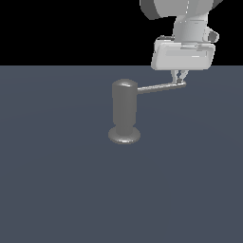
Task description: Turn on the faucet by rotating a designated handle.
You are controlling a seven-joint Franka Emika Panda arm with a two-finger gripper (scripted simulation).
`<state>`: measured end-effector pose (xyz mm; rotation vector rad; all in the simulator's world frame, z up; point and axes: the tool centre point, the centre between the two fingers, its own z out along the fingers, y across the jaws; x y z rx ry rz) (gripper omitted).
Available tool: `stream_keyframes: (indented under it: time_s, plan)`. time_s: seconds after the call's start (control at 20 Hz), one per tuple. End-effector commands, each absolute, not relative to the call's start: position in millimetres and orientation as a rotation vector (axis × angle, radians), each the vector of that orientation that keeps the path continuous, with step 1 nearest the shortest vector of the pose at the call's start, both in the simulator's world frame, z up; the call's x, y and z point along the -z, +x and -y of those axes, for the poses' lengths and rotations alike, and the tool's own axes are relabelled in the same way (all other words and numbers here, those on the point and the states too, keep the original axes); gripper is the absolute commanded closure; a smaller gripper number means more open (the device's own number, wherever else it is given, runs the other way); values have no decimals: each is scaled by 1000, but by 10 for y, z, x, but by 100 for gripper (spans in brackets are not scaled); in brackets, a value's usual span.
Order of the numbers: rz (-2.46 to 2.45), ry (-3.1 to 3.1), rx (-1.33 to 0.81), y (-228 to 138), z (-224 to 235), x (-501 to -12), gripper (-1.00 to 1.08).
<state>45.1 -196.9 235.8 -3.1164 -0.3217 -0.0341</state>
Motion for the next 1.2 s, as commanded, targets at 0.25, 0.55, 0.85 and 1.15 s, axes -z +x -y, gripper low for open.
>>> stream_keyframes:
  time_s: [0.25, 0.55, 0.85, 1.15]
  plan:
    - [304, -3122, 30, 637, 1975, -2333, 108]
    - [298, -3123, 26, 805, 1936, -2319, 108]
    - [293, -3124, 22, 964, 1898, -2306, 108]
    - [288, -3125, 19, 1115, 1864, -2293, 108]
